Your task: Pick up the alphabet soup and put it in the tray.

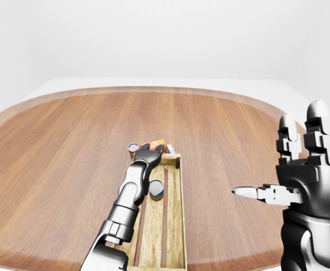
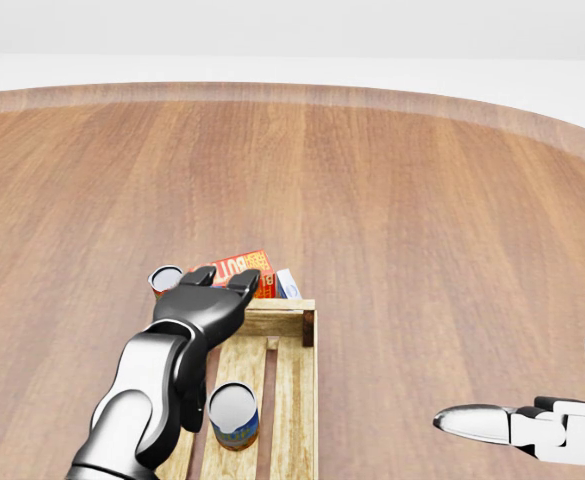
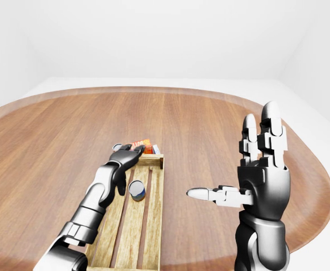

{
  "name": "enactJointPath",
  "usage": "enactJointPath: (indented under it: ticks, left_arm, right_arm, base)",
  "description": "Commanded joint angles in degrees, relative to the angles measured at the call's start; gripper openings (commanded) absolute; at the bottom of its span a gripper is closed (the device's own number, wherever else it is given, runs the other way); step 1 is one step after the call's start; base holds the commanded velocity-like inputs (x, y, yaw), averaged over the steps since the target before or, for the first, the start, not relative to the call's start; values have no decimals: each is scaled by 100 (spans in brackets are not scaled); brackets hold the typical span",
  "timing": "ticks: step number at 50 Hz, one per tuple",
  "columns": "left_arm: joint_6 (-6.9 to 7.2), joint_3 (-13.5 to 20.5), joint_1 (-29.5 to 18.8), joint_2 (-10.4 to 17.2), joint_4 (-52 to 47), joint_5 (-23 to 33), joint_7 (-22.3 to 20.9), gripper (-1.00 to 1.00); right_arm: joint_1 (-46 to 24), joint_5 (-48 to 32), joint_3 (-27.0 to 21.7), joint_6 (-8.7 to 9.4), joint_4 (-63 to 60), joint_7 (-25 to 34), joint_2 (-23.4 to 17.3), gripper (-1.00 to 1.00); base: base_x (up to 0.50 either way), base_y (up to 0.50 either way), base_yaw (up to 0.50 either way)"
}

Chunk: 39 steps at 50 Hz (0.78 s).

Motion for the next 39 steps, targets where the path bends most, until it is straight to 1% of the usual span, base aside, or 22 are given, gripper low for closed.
enactJointPath:
  ticks: [1,2,5,8,10,15,21,24,25,27,28,29,31,33,35,39]
  left_arm:
    - [0,208,22,138,-1100,-351,-822,100]
    - [0,243,66,178,-1339,-406,-1023,100]
    - [0,317,188,296,-1782,-467,-1031,100]
    - [0,474,235,483,-2313,-453,-1031,100]
    - [0,674,206,644,-2760,-516,-1031,100]
    - [0,935,105,860,-3202,-687,-1031,100]
    - [0,1246,171,1105,-3988,-1040,-1031,100]
    - [0,1412,217,1189,-4403,-1371,-1031,100]
    - [0,1442,246,1257,-4516,-1426,-1031,100]
    - [0,1506,275,1287,-4749,-1605,-1031,100]
    - [0,1598,384,1359,-5058,-1693,-1031,100]
    - [0,1641,433,1396,-5155,-1740,-1031,100]
    - [0,1689,524,1454,-5221,-1829,-1031,100]
    - [0,1831,684,1520,-5271,-2011,-1031,100]
    - [0,1892,782,1562,-5281,-2133,-1031,100]
    - [0,2143,1163,1671,-5346,-2485,-1031,100]
  right_arm:
    - [6,7,-17,0,-1,-1,6,100]
    - [11,13,-20,0,-1,3,8,100]
    - [19,17,-37,0,-23,1,10,100]
    - [22,31,-57,0,-42,7,14,100]
    - [19,37,-63,0,-47,9,16,100]
    - [18,11,-18,0,-53,-3,20,100]
    - [16,12,-9,0,-67,-7,19,100]
    - [19,10,-1,0,-67,-8,17,100]
    - [20,14,-2,0,-69,-7,18,100]
    - [21,7,7,0,-68,-10,18,100]
    - [17,-3,26,0,-55,-15,20,100]
    - [16,-11,39,0,-51,-19,19,100]
    - [16,-21,61,0,-42,-26,17,100]
    - [21,-25,77,0,-43,-28,14,100]
    - [28,-22,72,0,-47,-27,12,100]
    - [26,-18,75,0,-49,-27,11,100]
  base:
    - [0,0,0]
    - [0,0,0]
    - [0,0,0]
    - [0,0,0]
    - [0,0,0]
    - [0,0,0]
    - [0,0,0]
    - [0,0,0]
    - [0,0,0]
    - [0,0,0]
    - [0,0,0]
    - [0,0,0]
    - [0,0,0]
    - [0,0,0]
    - [0,0,0]
    - [0,0,0]
